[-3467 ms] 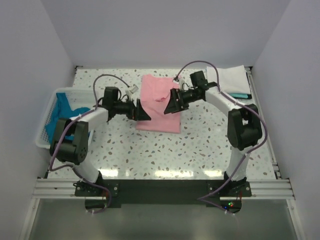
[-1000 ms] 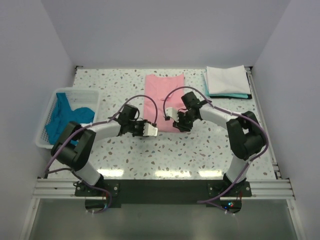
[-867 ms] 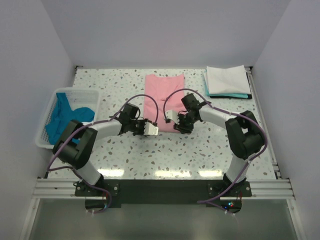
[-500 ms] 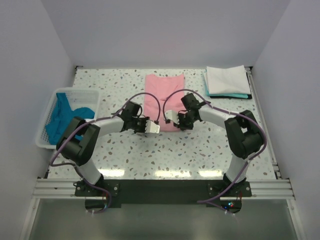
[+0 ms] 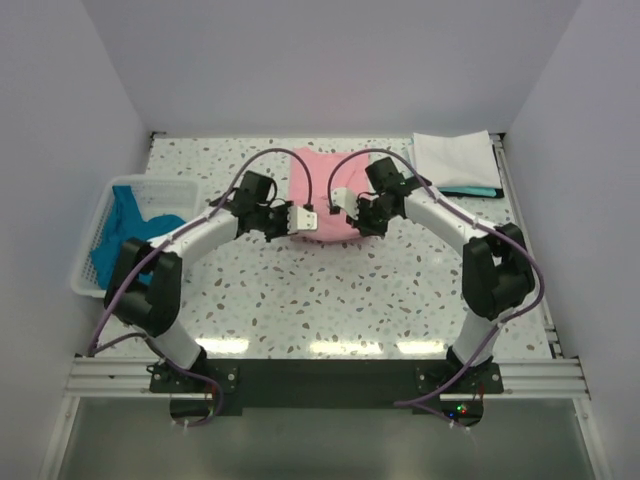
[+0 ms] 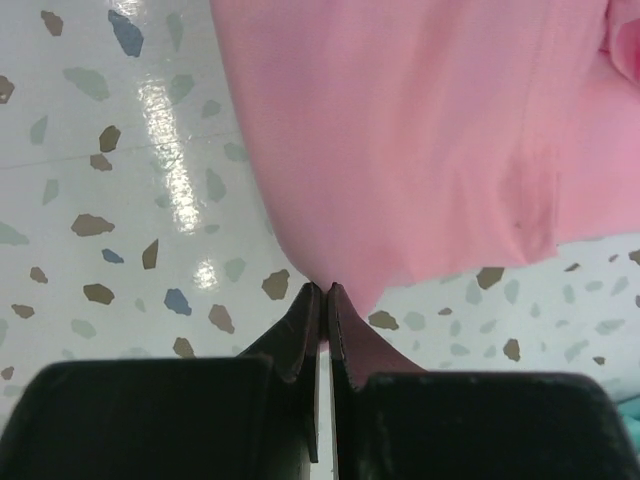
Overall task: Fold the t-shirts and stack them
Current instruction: Fold the tshirt
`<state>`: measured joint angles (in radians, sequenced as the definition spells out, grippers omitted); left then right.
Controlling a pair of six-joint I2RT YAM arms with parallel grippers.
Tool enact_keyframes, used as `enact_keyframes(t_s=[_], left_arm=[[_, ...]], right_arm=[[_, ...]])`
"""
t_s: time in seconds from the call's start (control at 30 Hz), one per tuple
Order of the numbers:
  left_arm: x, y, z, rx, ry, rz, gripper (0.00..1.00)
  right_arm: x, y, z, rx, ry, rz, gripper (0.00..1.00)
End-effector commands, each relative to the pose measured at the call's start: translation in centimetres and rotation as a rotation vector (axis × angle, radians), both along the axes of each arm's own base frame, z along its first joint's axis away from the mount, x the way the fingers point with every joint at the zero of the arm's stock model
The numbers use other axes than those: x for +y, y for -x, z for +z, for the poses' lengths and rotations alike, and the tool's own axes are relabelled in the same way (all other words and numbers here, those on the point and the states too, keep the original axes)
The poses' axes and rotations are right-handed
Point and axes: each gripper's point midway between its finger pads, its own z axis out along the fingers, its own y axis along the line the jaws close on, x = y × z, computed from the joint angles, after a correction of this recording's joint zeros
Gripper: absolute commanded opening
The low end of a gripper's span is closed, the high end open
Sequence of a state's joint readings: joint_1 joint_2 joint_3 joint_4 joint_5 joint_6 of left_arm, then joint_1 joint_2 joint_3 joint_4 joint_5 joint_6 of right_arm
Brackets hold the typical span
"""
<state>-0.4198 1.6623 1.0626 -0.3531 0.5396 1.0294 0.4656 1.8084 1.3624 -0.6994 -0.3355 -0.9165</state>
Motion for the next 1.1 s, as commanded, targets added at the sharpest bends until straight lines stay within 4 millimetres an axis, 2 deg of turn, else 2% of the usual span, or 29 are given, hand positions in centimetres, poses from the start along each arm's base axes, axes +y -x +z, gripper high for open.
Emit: enact_keyframes(t_s=[0.0, 0.1, 0.13, 0.2, 0.23, 0.27, 0.3, 0.33, 0.37, 0.43, 0.5, 0.57, 0.63, 0.67, 0.7, 0.73, 0.77, 0.8, 0.87, 0.9, 0.93, 0.97, 1.0, 1.03, 1.07], left_arm=[[-0.3, 0.2, 4.1, 0.024, 0.066, 0.021, 0.00], [-0.3, 1.9, 4.2, 0.062, 0.084, 0.011, 0.00], [-0.3, 2.8, 4.4, 0.081, 0.085, 0.010, 0.00], [-0.1, 4.8, 3.7, 0.129, 0.084, -0.005, 0.00], [0.1, 6.1, 4.2, 0.146, 0.086, -0.011, 0.00], [0.1, 7.7, 3.7, 0.179, 0.079, -0.027, 0.00], [0.0, 8.9, 4.1, 0.200, 0.092, -0.047, 0.00], [0.3, 11.0, 4.8, 0.231, 0.095, -0.066, 0.00], [0.4, 12.2, 5.1, 0.259, 0.103, -0.073, 0.00], [0.6, 14.9, 6.8, 0.335, 0.147, -0.078, 0.00], [0.5, 15.7, 8.1, 0.353, 0.174, -0.072, 0.00], [0.6, 15.0, 9.5, 0.314, 0.178, -0.046, 0.00], [0.7, 13.4, 9.5, 0.293, 0.146, -0.014, 0.00], [0.3, 12.2, 10.4, 0.261, 0.144, -0.018, 0.00], [0.3, 11.4, 10.4, 0.257, 0.126, -0.012, 0.00], [0.1, 10.4, 9.3, 0.291, 0.102, -0.005, 0.00], [-0.3, 9.1, 10.1, 0.270, 0.109, -0.006, 0.00], [-0.5, 8.0, 8.8, 0.296, 0.083, 0.005, 0.00], [-0.6, 5.3, 8.8, 0.264, 0.084, 0.028, 0.00], [-0.8, 3.9, 7.6, 0.277, 0.082, 0.044, 0.00], [-0.8, 2.1, 8.3, 0.256, 0.098, 0.058, 0.00], [-0.8, 1.3, 8.0, 0.263, 0.101, 0.060, 0.00], [-0.9, 0.1, 6.2, 0.300, 0.085, 0.071, 0.00], [-0.8, -1.4, 6.5, 0.285, 0.093, 0.084, 0.00], [-0.7, -2.2, 5.7, 0.292, 0.083, 0.094, 0.00]], right_arm=[[-0.2, 1.1, 3.8, 0.003, -0.041, -0.021, 0.00], [-0.8, 2.7, 3.6, 0.043, -0.024, -0.011, 0.00], [-0.8, 3.3, 4.2, 0.045, -0.032, 0.008, 0.00], [-1.4, 5.8, 4.1, 0.102, -0.015, 0.032, 0.00], [-1.5, 6.8, 5.0, 0.104, -0.031, 0.048, 0.00], [-2.1, 8.5, 5.2, 0.146, -0.015, 0.069, 0.00], [-2.3, 9.7, 5.3, 0.171, -0.013, 0.079, 0.00], [-2.6, 10.8, 6.5, 0.161, -0.032, 0.091, 0.00], [-2.9, 12.5, 7.0, 0.203, -0.039, 0.100, 0.00], [-3.1, 14.0, 8.2, 0.210, -0.059, 0.115, 0.00], [-3.3, 14.7, 9.6, 0.200, -0.072, 0.120, 0.00], [-3.5, 14.9, 9.7, 0.207, -0.062, 0.152, 0.00], [-3.6, 14.0, 9.7, 0.186, -0.039, 0.169, 0.00], [-3.5, 13.4, 9.5, 0.178, -0.030, 0.182, 0.00], [-3.5, 12.5, 8.9, 0.193, -0.016, 0.176, 0.00], [-3.5, 11.8, 8.5, 0.194, -0.010, 0.190, 0.00], [-3.5, 11.2, 8.1, 0.198, -0.005, 0.190, 0.00], [-3.5, 9.9, 7.2, 0.222, 0.002, 0.177, 0.00], [-3.7, 7.6, 6.5, 0.214, -0.008, 0.160, 0.00], [-3.7, 6.8, 5.1, 0.247, -0.001, 0.152, 0.00], [-3.7, 5.8, 4.3, 0.245, 0.001, 0.150, 0.00], [-3.6, 4.5, 4.3, 0.231, -0.004, 0.144, 0.00], [-4.0, 3.6, 2.6, 0.270, 0.003, 0.126, 0.00], [-3.9, 2.7, 2.1, 0.264, 0.004, 0.123, 0.00], [-4.0, 1.4, 2.1, 0.249, 0.002, 0.113, 0.00]])
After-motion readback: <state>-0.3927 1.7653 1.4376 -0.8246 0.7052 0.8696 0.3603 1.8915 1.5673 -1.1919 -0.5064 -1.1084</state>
